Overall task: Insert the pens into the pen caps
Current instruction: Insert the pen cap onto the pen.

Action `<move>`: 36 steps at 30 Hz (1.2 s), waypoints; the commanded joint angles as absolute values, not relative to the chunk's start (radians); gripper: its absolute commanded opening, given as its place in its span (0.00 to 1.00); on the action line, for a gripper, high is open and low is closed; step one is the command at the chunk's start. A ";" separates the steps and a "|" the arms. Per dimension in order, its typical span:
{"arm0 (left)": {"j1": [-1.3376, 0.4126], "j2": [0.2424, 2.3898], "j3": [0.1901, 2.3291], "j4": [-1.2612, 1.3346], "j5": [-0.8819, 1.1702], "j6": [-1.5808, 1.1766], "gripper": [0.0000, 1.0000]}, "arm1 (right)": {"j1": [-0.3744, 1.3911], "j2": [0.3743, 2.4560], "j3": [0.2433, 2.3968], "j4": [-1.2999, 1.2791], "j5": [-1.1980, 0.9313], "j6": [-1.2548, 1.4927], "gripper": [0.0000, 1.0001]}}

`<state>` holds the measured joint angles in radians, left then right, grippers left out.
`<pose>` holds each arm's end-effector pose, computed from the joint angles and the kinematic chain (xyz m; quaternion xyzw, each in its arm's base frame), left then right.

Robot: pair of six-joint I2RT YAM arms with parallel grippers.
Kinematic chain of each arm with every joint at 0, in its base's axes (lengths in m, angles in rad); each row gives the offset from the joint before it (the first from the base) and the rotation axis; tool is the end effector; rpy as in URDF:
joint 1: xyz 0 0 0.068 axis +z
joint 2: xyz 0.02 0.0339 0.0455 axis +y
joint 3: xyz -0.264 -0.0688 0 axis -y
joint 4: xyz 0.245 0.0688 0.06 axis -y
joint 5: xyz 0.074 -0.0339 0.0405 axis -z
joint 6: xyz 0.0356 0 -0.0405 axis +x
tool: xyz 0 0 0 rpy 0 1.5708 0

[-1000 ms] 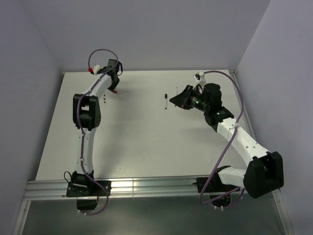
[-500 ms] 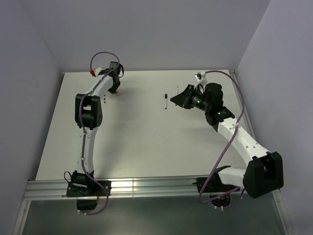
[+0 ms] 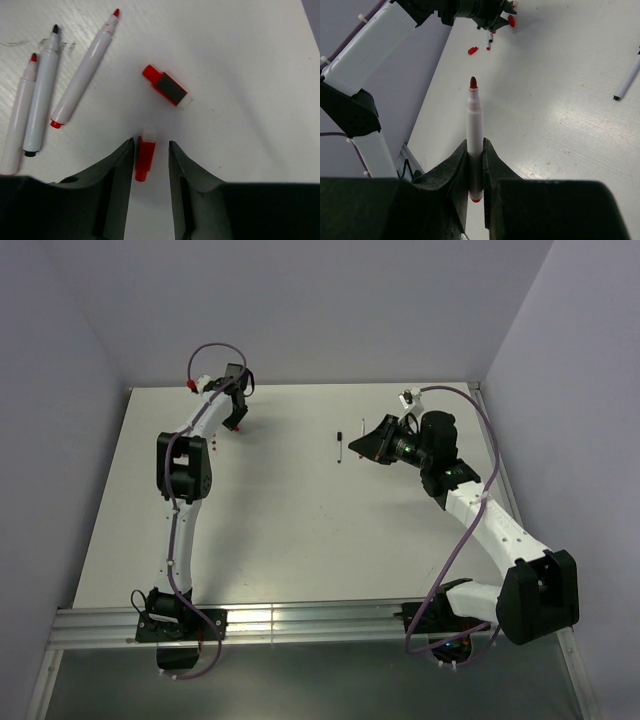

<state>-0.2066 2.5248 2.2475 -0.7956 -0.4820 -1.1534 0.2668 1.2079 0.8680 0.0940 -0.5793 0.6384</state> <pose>0.5298 -0.0942 0.1641 -0.4814 0.8108 0.0294 0.3315 0.2630 0.0921 0.3099 -0.0331 0.7751 0.4603 0.4316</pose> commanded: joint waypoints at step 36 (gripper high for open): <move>-0.209 2.336 1.898 -0.759 -0.429 -0.917 0.00 | 0.238 1.219 0.856 0.195 -0.660 0.667 0.00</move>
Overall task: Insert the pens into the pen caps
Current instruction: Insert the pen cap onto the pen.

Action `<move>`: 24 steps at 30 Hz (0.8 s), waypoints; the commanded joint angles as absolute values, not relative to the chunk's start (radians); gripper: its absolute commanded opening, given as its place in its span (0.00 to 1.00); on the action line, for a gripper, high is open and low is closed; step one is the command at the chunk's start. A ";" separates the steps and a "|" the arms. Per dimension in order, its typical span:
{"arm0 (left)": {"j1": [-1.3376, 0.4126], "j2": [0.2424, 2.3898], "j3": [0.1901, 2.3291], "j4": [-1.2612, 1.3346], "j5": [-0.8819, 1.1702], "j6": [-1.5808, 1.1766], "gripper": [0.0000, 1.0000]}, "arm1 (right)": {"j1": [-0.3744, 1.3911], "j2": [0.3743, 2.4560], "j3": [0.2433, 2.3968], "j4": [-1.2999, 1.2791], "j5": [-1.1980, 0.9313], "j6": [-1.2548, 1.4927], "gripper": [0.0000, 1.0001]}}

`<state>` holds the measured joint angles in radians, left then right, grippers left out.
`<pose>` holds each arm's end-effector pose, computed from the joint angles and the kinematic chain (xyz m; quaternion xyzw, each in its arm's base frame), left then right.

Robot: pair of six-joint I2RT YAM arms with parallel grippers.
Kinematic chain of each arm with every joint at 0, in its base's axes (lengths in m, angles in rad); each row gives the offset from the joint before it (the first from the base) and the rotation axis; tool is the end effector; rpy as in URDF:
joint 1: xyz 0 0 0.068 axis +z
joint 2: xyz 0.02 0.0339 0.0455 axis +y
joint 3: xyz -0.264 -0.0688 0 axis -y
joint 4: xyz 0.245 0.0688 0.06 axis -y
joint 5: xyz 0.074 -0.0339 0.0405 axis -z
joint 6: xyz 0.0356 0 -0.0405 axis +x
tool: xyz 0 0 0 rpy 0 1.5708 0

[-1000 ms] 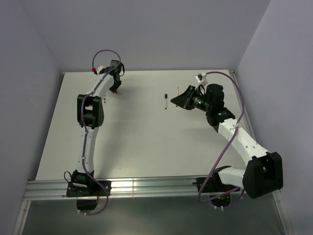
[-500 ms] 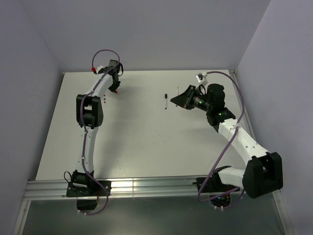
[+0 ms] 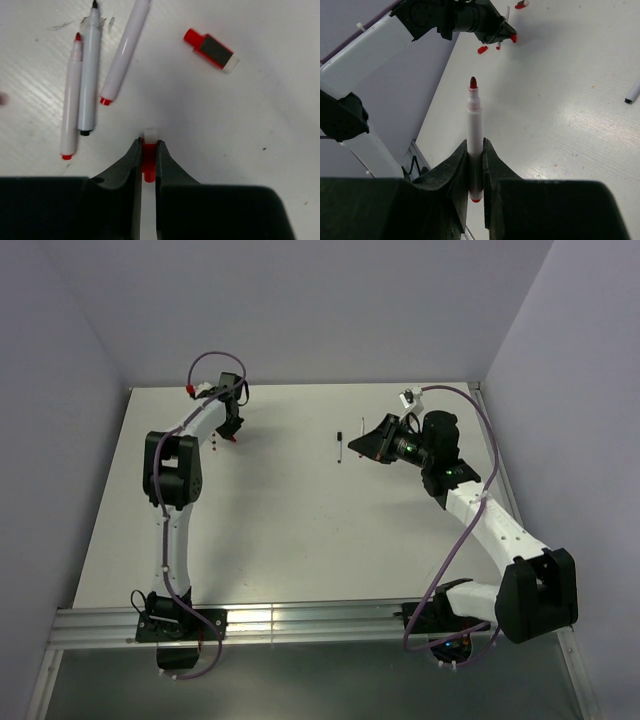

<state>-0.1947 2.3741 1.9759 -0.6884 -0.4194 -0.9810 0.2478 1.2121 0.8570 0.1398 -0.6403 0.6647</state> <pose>0.5019 -0.0842 0.1628 -0.4099 0.8580 0.0381 0.3072 0.2644 0.0888 0.3099 -0.0400 0.7642 0.4823 0.4263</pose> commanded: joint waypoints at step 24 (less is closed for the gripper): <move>-0.235 2.256 1.623 -0.666 -0.391 -0.868 0.15 | 0.239 1.210 0.859 0.173 -0.664 0.650 0.00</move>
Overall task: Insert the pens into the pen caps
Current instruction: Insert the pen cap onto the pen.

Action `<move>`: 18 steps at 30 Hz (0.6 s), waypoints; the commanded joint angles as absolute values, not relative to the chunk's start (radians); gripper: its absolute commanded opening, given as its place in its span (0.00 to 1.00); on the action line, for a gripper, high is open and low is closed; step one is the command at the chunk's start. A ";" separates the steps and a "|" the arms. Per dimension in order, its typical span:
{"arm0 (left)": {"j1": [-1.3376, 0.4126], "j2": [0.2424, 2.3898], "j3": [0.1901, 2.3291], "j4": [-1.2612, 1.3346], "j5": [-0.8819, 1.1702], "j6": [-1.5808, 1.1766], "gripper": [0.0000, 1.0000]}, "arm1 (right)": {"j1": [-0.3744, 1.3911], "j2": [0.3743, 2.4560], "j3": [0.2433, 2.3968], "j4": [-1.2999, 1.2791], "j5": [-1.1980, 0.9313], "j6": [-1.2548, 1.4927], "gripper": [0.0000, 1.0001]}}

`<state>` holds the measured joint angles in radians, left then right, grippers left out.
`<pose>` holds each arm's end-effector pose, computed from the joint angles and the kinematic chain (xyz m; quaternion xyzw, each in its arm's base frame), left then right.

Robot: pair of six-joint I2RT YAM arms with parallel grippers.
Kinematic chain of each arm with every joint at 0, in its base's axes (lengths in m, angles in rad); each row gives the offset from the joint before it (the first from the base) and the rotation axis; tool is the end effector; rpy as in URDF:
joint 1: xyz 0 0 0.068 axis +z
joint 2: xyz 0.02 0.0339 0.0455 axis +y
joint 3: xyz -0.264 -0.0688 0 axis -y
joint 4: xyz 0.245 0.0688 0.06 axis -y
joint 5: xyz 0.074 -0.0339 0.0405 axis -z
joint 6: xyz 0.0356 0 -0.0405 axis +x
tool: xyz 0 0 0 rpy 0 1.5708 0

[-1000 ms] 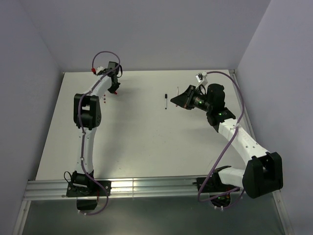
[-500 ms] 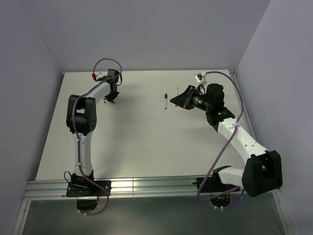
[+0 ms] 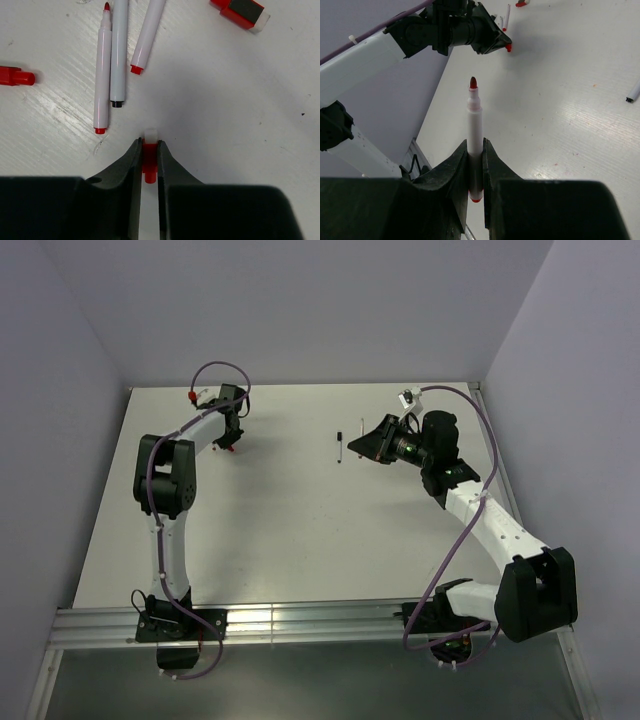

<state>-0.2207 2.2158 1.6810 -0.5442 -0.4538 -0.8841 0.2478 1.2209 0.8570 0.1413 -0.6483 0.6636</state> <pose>0.4622 -0.0877 0.1578 -0.3595 0.8757 0.0613 0.3164 0.2658 0.0894 0.3078 -0.0417 0.7657 0.4838 0.4218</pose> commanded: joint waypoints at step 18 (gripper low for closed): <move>-0.233 1.616 1.281 -0.355 0.075 -0.764 0.00 | 0.363 1.298 0.928 0.184 -0.634 0.667 0.00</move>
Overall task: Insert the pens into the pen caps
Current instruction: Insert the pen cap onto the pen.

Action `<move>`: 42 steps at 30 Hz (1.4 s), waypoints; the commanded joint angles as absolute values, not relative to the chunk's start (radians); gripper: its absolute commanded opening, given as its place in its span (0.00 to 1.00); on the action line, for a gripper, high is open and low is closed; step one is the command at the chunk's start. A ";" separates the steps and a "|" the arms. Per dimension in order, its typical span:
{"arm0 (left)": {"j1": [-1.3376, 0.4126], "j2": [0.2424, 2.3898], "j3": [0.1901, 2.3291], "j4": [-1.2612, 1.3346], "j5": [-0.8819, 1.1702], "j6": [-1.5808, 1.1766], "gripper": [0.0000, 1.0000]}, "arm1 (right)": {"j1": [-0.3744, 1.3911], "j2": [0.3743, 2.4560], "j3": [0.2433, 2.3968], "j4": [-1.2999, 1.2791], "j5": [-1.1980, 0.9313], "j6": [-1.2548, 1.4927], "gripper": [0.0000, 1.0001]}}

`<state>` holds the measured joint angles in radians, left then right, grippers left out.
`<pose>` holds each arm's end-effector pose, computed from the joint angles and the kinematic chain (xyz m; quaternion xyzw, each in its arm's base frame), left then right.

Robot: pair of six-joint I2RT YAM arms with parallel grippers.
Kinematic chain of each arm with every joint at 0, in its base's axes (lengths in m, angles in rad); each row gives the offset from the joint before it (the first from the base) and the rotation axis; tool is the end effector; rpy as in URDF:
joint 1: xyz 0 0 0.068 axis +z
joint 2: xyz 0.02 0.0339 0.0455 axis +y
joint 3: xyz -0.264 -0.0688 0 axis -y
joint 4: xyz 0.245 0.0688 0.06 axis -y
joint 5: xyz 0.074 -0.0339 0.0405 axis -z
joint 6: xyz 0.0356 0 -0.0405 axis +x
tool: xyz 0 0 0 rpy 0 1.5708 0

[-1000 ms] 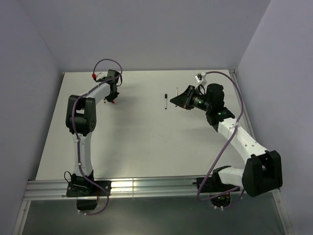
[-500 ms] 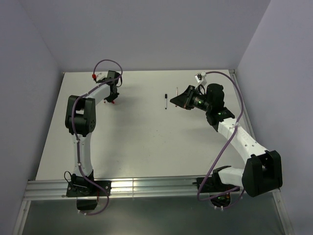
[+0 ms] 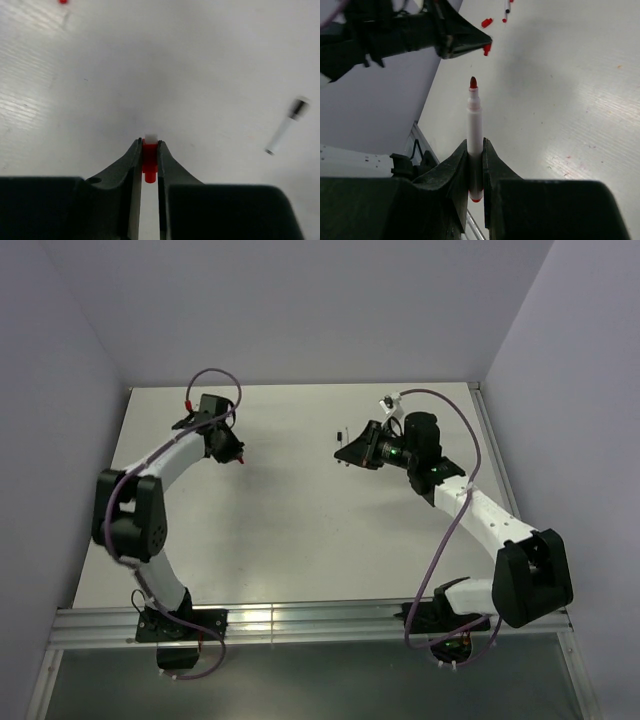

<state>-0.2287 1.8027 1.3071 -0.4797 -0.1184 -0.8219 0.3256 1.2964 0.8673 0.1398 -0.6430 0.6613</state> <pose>0.3770 -0.0834 0.2162 -0.2955 0.9076 -0.0979 0.2817 0.2721 0.1144 0.2910 -0.0592 0.7814 0.4917 0.3795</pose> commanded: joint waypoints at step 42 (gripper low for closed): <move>-0.212 1.003 0.790 0.365 0.624 -1.011 0.00 | 0.885 1.422 0.960 0.545 -0.408 0.822 0.00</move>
